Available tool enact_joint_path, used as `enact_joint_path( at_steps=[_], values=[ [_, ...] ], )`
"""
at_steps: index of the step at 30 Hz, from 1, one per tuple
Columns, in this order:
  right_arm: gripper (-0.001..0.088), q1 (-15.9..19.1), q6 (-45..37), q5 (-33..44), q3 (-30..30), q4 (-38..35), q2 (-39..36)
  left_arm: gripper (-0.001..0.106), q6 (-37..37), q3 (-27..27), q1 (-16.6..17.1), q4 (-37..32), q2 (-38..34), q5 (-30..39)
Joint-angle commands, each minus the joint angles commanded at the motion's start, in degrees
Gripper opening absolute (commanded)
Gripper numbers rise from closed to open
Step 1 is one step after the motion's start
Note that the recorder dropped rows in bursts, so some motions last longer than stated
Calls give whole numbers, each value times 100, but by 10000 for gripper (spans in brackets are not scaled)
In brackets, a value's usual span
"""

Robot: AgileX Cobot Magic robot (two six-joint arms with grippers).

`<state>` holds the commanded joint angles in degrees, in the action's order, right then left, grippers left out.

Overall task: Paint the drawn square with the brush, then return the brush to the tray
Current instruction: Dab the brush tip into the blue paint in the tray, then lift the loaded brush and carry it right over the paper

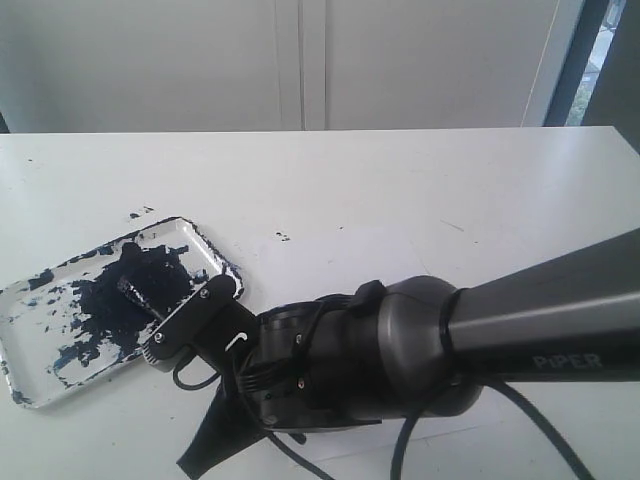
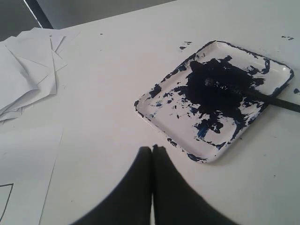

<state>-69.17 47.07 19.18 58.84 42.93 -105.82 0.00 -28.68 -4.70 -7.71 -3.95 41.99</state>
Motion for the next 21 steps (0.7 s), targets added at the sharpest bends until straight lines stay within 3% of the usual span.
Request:
enact_joint_path(
  at_steps=[7,10,14,21],
  values=[
    [0,0,582,133,0,-436,597,0,0,0,0,0,0,0],
    [0,0,557,488,-10,-1106,881,0,0,0,0,0,0,0],
    [0,0,-214,1211,-21,-1856,1292,0,0,0,0,0,0,0],
    [0,-39,-1043,2708,-30,-2060,2089,0,0,0,0,0,0,0]
  ],
)
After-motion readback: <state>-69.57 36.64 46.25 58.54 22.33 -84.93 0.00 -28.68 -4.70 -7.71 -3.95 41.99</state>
